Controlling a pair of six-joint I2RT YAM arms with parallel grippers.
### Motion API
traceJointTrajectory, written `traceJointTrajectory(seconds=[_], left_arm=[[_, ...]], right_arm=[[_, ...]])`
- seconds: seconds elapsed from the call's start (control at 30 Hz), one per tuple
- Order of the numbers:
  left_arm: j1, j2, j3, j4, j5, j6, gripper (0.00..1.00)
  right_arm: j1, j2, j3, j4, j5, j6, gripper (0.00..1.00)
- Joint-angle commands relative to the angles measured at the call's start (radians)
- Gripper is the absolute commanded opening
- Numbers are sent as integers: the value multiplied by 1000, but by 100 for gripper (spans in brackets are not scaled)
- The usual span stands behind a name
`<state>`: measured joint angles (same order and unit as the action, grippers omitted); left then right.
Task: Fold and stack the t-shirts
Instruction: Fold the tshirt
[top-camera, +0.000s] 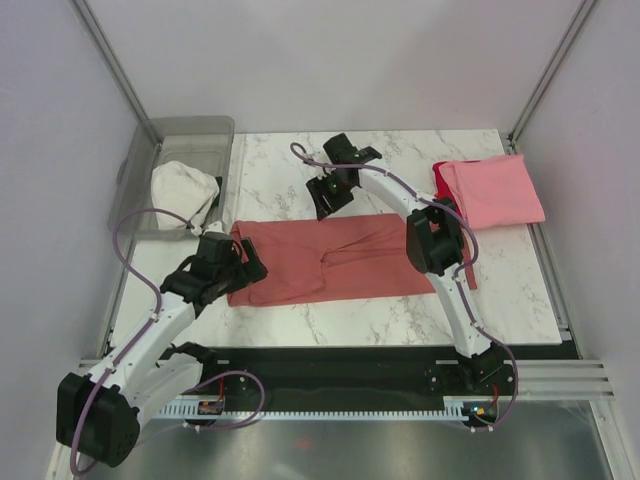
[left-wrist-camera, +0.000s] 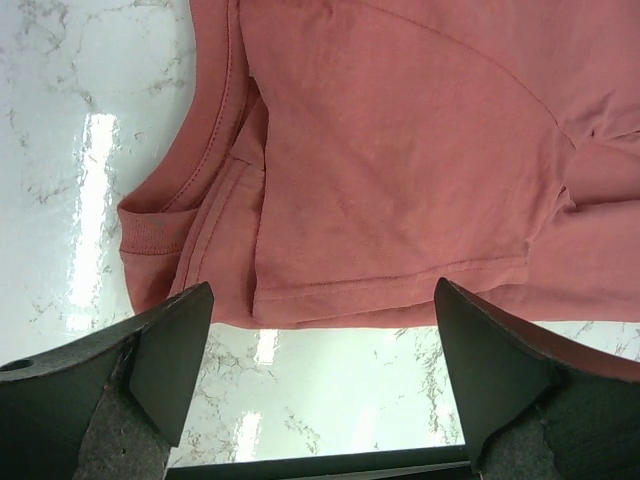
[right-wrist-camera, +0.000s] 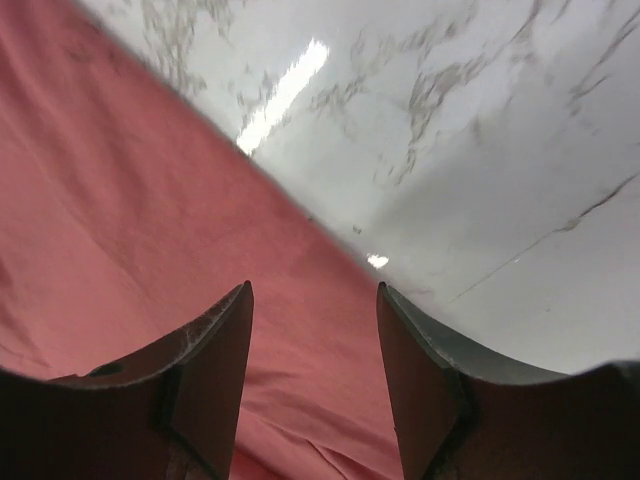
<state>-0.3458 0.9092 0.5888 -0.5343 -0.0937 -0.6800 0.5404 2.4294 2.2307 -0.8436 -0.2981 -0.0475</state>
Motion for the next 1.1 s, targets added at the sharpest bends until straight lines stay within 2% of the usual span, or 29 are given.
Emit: traceJointTrajectory(seconds=[0.0,0.3,0.53,0.83,1.07], left_arm=[[-4,-29,-14,34,14,-27,100],[-4,-23,-4,37,12,-24,100],[-4,-29,-10,39,11,-23,100],[-4,-27,-24,54,22,-23,100],[-4,-26,-21,56,26,-18,100]], right_arm=[[-7,37,67,-150,-72,-103,61],[-10,92,53,-152,-151,-118,59],[-16,79,76,-95,-82,-104,65],[-40,108,101,-87,-73,-84,66],[-33,140,87,-137,-165,-113,66]])
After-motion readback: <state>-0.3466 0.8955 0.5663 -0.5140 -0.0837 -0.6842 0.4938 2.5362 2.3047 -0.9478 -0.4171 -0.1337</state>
